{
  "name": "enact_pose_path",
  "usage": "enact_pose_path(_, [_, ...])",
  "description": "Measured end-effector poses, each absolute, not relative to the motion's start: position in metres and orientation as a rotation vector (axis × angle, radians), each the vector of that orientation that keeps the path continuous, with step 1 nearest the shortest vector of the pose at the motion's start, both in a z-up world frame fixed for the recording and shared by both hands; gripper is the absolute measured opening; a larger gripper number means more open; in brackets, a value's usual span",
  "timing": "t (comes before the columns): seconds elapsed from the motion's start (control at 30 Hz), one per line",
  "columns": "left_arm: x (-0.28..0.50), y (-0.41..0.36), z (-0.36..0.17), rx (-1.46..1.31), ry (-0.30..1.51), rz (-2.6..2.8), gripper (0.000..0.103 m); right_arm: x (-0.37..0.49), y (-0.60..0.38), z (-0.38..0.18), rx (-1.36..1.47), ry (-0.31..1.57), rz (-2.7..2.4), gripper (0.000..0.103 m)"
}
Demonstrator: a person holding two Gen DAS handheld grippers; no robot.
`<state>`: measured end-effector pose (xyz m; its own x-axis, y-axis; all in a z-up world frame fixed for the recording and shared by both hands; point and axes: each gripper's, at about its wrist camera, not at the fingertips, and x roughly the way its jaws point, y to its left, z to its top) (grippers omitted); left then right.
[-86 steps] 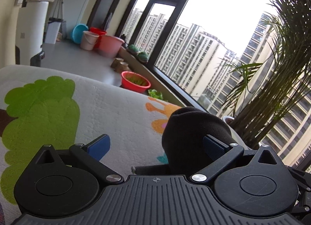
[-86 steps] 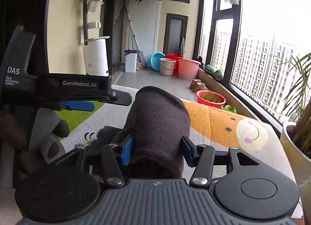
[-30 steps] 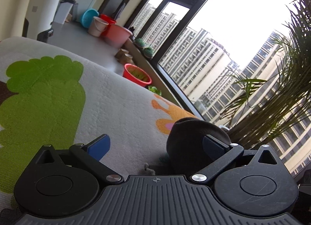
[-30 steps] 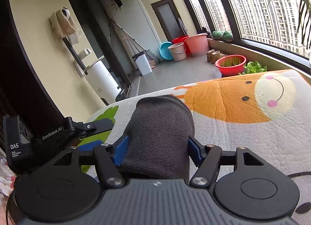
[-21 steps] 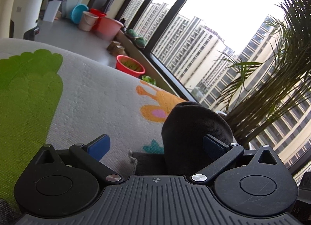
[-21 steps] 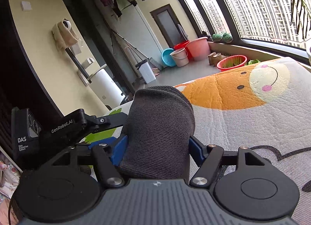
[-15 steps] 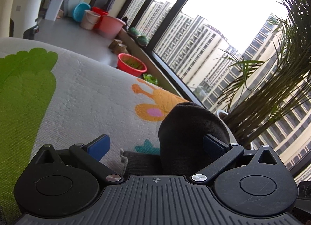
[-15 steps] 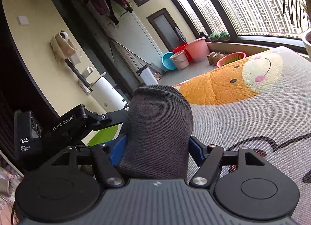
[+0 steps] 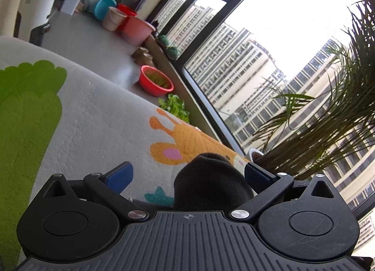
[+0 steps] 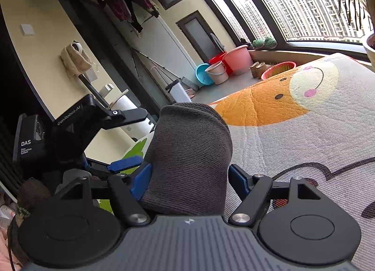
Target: Fold clothes
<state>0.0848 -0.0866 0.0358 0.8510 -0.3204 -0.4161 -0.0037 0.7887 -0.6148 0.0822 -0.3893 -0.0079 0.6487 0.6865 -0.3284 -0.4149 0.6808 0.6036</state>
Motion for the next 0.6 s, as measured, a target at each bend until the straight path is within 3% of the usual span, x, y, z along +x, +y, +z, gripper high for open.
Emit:
enact_pose_path(0.1, [0.079, -0.084, 0.043, -0.654, 0.517, -0.211, 0.103, 0.083, -0.39, -0.009, 0.519, 0.583, 0.656, 0.075])
enact_pose_path(0.6, [0.145, -0.13, 0.013, -0.5, 0.765, -0.318, 0.103, 0.087, -0.392, -0.013, 0.55, 0.607, 0.664, 0.079])
